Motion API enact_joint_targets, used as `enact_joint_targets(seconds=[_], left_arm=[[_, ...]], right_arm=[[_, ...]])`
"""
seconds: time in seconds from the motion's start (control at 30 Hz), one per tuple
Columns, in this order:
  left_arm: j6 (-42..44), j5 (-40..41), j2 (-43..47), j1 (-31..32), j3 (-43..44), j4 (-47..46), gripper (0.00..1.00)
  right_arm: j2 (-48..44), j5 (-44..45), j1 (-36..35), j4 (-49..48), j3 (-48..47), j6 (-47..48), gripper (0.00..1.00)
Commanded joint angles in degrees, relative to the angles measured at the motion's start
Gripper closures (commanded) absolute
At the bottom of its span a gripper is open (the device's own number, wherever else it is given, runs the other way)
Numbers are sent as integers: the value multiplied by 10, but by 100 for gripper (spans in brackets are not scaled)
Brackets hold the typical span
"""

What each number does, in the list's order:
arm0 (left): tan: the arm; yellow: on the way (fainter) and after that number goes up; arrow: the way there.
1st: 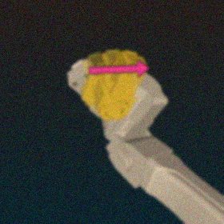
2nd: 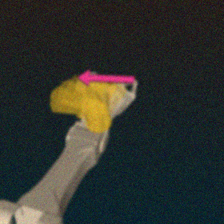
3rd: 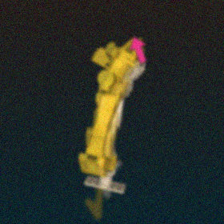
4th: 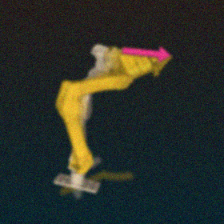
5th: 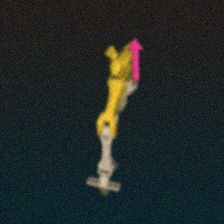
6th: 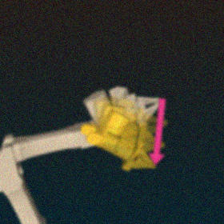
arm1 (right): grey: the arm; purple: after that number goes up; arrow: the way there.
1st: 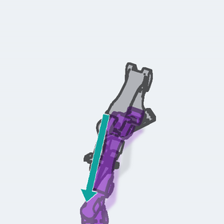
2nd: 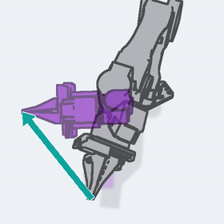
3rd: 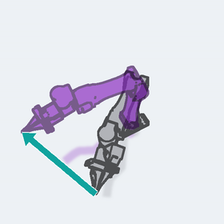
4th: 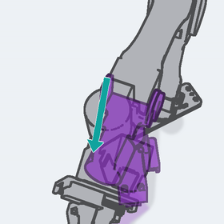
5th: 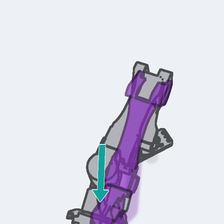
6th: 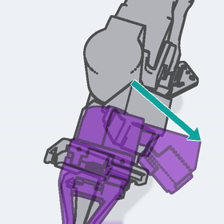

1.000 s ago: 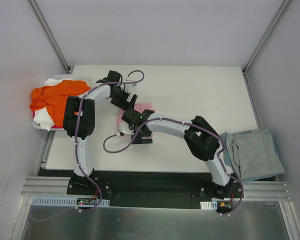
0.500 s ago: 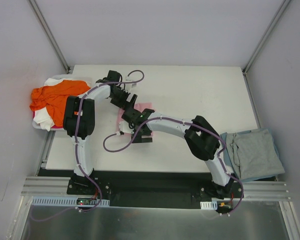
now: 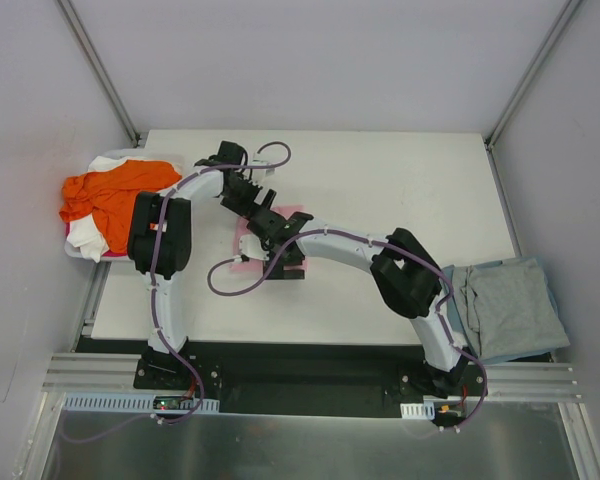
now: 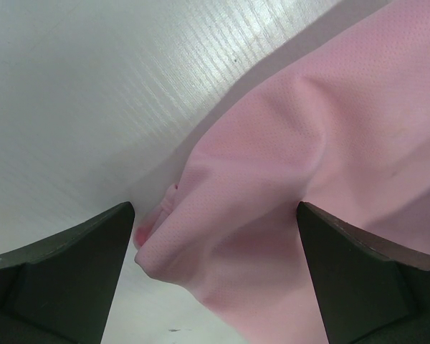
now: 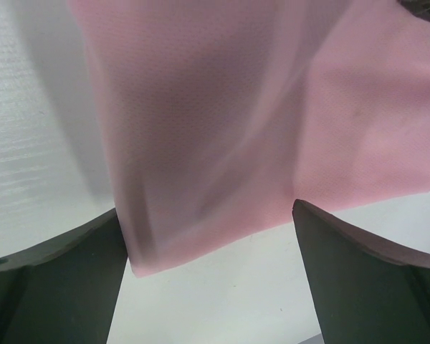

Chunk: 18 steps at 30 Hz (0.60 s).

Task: Fold and stack the t-shirts
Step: Fold the tshirt

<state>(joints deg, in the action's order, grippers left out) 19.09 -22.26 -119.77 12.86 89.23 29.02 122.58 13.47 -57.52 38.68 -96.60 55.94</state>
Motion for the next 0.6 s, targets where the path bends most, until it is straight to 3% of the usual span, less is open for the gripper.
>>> enact_joint_targets(seconds=[0.0, 0.57], left_arm=[[12, 20, -1, 8, 2, 25, 1], [14, 29, -4, 15, 8, 25, 1]], right_arm=[[-3, -35, -4, -3, -9, -18, 5], [-9, -63, -10, 3, 8, -34, 0]])
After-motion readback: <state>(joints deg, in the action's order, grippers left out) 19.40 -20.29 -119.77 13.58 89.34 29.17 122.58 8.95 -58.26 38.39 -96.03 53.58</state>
